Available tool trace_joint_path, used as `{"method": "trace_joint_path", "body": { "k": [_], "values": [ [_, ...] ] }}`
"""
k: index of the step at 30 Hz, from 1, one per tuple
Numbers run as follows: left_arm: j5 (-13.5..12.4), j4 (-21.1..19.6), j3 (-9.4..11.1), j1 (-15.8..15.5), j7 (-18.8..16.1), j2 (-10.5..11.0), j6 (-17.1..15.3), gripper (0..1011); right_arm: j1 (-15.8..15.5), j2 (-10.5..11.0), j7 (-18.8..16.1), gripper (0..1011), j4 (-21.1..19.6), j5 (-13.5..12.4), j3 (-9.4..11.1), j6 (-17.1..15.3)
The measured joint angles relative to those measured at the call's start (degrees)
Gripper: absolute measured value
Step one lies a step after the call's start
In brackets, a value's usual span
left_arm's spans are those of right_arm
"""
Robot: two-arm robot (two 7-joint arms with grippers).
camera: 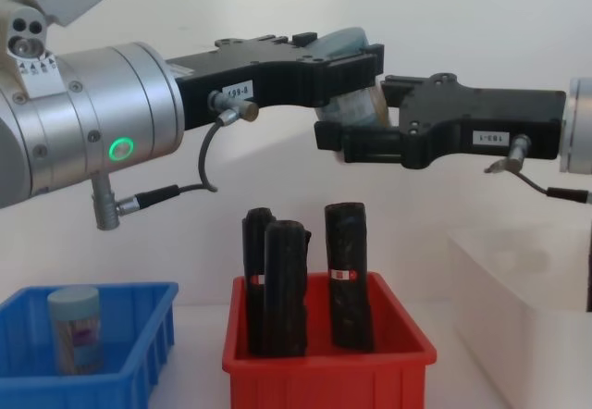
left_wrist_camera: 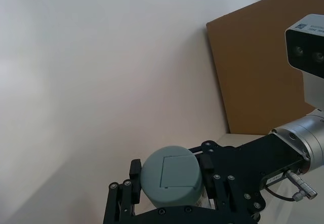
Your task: Pick the cotton swabs from the blue box and place them into the white box.
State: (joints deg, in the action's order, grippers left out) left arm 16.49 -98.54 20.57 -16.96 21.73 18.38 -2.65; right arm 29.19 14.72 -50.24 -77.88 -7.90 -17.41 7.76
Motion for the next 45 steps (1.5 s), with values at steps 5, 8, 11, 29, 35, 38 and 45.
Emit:
{"method": "trace_joint_path", "body": {
  "k": [5,8,11,29,35,38,45],
  "values": [
    [0.0,0.0,0.0,0.0,-0.1,0.0,0.0,711,0.0,0.0,0.0,645,0.0,0.0,-0.1,0.0],
    [0.0,0.0,0.0,0.0,-0.1,0.0,0.0,711,0.0,0.0,0.0,641,0.0,-0.1,-0.1,-0.1],
    [0.0,0.1,0.0,0.0,-0.1,0.0,0.0,711,0.0,0.0,0.0,641,-0.1,-0.1,-0.1,-0.1],
    [-0.1,0.1,0.0,0.0,-0.1,0.0,0.0,877,0.1,0.1,0.1,641,-0.2,-0.2,-0.1,-0.1],
    [-0.1,0.1,0.0,0.0,-0.1,0.0,0.0,1000,0.1,0.1,0.3,641,-0.2,-0.1,-0.1,-0.1],
    [-0.1,0.1,0.0,0.0,-0.1,0.0,0.0,1000,-0.1,0.3,0.7,641,-0.4,0.1,-0.1,-0.2],
    [-0.1,0.1,0.0,0.0,-0.1,0.0,0.0,1000,-1.2,1.4,3.5,641,-1.5,1.2,0.3,-1.1]
  ]
}}
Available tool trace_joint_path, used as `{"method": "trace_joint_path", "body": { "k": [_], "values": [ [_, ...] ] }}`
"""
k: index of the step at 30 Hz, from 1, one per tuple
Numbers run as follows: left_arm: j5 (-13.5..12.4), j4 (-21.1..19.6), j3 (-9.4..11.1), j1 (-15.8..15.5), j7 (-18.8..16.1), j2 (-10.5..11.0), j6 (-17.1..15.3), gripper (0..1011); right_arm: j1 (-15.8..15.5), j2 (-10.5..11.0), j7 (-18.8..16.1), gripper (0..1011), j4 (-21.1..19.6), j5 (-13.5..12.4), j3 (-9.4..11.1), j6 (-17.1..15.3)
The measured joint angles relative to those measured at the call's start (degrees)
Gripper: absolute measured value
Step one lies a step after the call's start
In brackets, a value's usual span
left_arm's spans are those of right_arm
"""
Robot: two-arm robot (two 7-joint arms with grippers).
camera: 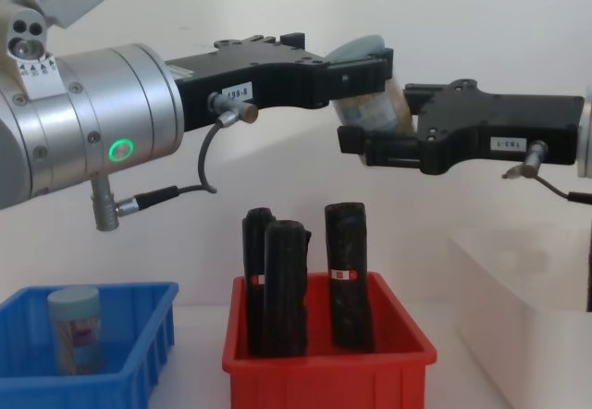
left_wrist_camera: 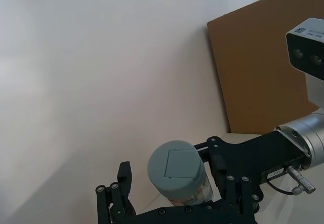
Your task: Pick the cotton swabs from the blue box and place them into the white box.
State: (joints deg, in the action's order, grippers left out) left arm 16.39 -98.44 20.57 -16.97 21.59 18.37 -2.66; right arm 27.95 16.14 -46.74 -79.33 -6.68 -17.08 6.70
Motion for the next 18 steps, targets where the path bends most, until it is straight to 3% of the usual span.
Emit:
{"method": "trace_joint_path", "body": {
  "k": [18],
  "values": [
    [0.0,0.0,0.0,0.0,0.0,0.0,0.0,1000,-5.4,3.8,12.1,641,-4.8,0.9,1.8,-2.7]
  ]
}}
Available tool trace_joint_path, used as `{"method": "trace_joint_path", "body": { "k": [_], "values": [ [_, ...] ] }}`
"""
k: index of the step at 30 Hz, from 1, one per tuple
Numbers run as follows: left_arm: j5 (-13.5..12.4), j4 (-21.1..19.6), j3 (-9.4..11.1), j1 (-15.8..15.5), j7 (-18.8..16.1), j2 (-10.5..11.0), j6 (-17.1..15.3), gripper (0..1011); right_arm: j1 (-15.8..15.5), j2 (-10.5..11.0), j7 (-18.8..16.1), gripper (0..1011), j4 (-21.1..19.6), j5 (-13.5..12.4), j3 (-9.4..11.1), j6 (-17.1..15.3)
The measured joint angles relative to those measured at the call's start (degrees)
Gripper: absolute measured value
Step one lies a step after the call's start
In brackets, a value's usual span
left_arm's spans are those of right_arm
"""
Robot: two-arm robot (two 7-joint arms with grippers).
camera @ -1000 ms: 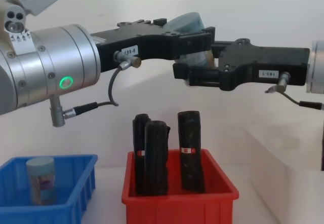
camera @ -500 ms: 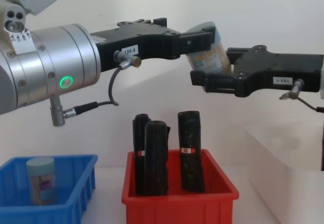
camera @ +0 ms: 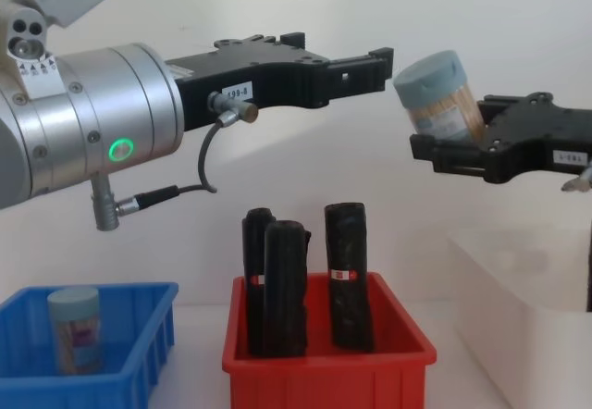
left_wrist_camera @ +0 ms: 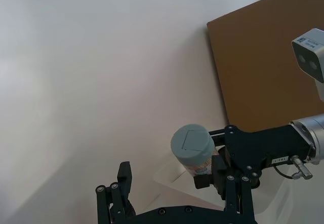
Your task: Pick the cotton swabs from the blue box and place them into the white box.
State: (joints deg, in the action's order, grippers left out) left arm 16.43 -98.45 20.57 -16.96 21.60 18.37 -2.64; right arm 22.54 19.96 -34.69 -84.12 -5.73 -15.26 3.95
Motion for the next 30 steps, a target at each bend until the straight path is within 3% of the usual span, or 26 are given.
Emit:
{"method": "trace_joint_path", "body": {
  "k": [19,25,30],
  "values": [
    [0.0,0.0,0.0,0.0,0.0,0.0,0.0,1000,-7.0,3.5,16.6,641,-3.6,-0.3,2.2,-1.3],
    [0.0,0.0,0.0,0.0,0.0,0.0,0.0,1000,-8.3,3.9,21.7,641,-2.3,-0.5,2.8,-1.2],
    [0.0,0.0,0.0,0.0,0.0,0.0,0.0,1000,-8.3,3.6,25.3,641,1.3,-0.7,3.1,-0.7]
  ]
}}
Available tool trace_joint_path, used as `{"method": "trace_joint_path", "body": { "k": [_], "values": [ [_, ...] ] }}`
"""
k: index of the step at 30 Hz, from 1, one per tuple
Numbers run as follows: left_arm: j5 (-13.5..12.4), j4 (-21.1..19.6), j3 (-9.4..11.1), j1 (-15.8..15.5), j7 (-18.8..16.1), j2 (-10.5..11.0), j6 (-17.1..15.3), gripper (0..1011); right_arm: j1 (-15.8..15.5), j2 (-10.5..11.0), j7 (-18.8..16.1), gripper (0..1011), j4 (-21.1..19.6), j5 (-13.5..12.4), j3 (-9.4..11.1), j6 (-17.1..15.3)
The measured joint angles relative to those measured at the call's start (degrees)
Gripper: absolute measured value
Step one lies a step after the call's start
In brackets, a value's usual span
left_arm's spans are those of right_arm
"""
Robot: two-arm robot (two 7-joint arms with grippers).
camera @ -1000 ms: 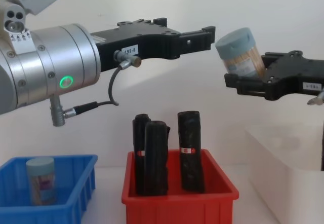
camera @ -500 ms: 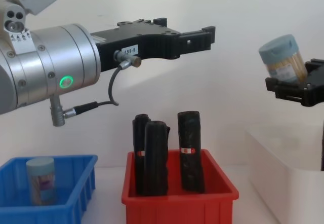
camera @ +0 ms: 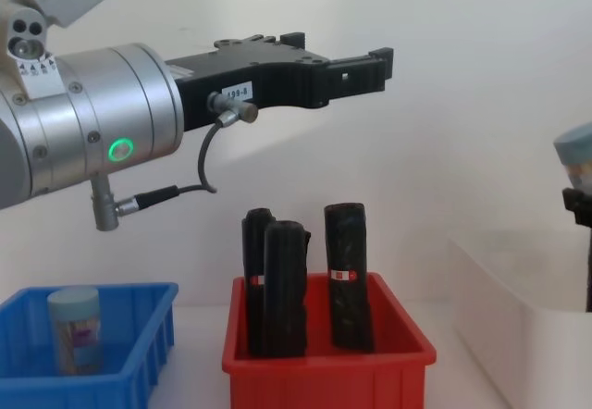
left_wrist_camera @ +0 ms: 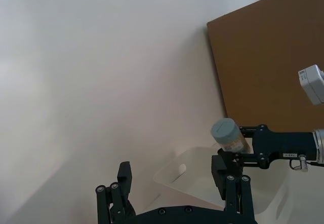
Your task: Pick the cotton swabs from the blue box and place them into the white box.
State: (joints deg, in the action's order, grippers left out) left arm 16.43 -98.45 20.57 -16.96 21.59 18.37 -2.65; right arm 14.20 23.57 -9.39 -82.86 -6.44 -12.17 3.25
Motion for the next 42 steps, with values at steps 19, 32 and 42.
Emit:
{"method": "trace_joint_path", "body": {
  "k": [19,32,42],
  "values": [
    [0.0,0.0,0.0,0.0,0.0,0.0,0.0,1000,6.5,-2.7,-0.5,641,14.8,1.3,-0.1,5.4],
    [0.0,0.0,0.0,0.0,0.0,0.0,0.0,999,9.1,-3.2,-4.6,806,16.6,1.8,-0.1,8.6],
    [0.0,0.0,0.0,0.0,0.0,0.0,0.0,1000,10.0,-3.5,-6.0,1001,17.3,2.0,-0.1,9.7]
  ]
}}
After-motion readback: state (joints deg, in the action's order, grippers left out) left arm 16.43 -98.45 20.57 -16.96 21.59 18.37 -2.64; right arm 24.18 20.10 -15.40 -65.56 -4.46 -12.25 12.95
